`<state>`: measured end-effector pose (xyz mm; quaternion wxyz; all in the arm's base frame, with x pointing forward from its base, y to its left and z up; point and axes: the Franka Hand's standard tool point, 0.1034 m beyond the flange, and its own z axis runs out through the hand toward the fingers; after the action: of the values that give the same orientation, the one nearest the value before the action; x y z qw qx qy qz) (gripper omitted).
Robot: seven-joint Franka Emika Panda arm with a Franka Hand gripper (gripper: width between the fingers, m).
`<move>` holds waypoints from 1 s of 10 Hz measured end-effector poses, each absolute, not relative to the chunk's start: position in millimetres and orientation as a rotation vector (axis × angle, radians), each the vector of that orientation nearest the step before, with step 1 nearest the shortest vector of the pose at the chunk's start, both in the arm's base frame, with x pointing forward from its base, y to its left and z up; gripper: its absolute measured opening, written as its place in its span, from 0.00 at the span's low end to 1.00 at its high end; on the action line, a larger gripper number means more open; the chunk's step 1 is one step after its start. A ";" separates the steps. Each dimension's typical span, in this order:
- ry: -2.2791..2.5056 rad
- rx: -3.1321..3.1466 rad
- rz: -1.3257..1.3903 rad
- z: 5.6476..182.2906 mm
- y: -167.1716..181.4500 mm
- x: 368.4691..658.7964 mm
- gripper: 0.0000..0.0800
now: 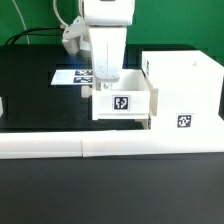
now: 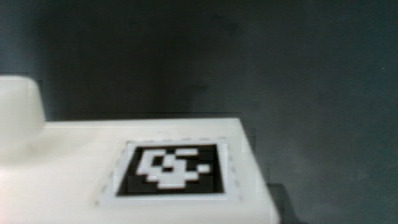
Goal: Assemble drawer
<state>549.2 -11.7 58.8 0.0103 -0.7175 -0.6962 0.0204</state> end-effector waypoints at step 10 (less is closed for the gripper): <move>-2.164 -2.256 0.051 59.6 -8.3 550.4 0.05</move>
Offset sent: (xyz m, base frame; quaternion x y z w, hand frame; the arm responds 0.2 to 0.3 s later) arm 0.0000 0.0000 0.0000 0.0000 0.0000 0.0000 1.0000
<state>550.4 -8.3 59.6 0.0077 -0.7215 -0.6922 0.0163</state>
